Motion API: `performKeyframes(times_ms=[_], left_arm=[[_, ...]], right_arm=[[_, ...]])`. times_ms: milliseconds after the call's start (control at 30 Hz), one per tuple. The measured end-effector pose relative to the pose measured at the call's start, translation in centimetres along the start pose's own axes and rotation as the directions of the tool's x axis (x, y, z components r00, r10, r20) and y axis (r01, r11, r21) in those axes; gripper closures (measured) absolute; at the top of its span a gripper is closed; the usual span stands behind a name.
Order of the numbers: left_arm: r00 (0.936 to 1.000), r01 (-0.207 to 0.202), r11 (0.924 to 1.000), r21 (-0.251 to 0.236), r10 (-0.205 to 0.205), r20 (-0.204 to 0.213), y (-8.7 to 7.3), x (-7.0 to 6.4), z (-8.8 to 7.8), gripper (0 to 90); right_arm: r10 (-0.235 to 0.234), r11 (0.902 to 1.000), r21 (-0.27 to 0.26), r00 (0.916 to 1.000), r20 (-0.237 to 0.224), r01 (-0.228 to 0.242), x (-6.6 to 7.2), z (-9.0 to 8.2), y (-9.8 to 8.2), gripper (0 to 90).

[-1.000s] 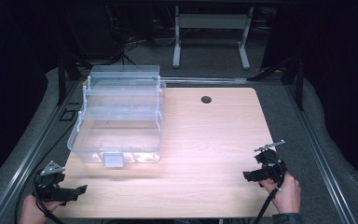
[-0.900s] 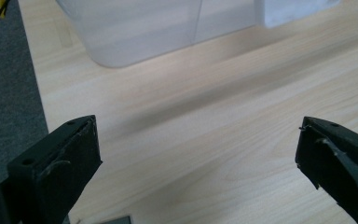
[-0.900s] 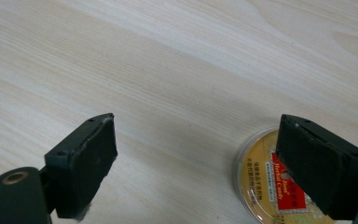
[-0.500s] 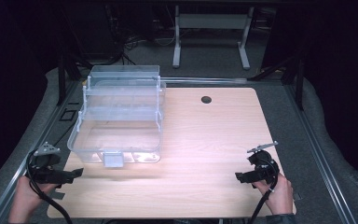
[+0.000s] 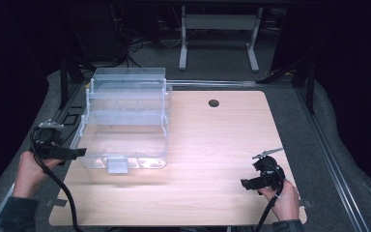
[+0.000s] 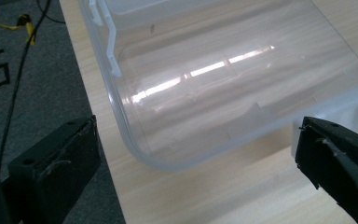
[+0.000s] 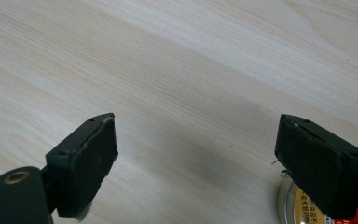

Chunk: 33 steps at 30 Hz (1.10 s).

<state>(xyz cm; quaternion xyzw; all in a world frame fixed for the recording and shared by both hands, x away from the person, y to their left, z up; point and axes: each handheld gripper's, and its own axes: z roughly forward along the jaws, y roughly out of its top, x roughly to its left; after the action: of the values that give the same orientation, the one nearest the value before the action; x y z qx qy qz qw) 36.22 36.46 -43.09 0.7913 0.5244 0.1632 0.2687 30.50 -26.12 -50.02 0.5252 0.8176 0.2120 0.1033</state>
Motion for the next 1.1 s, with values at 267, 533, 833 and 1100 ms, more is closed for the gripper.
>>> performKeyframes(times_ms=[267, 533, 833, 1100], left_arm=[[0.9973, 0.072, 0.9948, 0.072, -0.072, -0.013, 1.5, 2.4, 3.3, 18.4], [0.9897, 0.142, 0.9831, 0.115, -0.139, -0.034, 1.8, 4.4, 5.7, 34.1], [0.9839, 0.177, 0.968, 0.178, -0.179, -0.005, 2.0, 5.3, 7.7, 59.8], [0.9832, 0.183, 0.9581, 0.221, -0.177, -0.047, 2.4, 5.0, 8.7, 76.4]], right_arm=[[-0.01, 0.9999, 0.007, 0.9999, 0.01, 0.01, 0.3, 0.0, 0.0, 12.8], [-0.01, 0.9999, 0.008, 0.9999, -0.003, 0.01, 0.2, 0.3, -0.2, 12.9], [-0.014, 0.9998, 0.015, 0.9998, 0.012, 0.014, 0.3, 0.3, -0.4, 13.3], [-0.01, 0.9999, 0.014, 0.9997, 0.023, 0.009, 0.1, -0.2, -0.7, 13.3]])
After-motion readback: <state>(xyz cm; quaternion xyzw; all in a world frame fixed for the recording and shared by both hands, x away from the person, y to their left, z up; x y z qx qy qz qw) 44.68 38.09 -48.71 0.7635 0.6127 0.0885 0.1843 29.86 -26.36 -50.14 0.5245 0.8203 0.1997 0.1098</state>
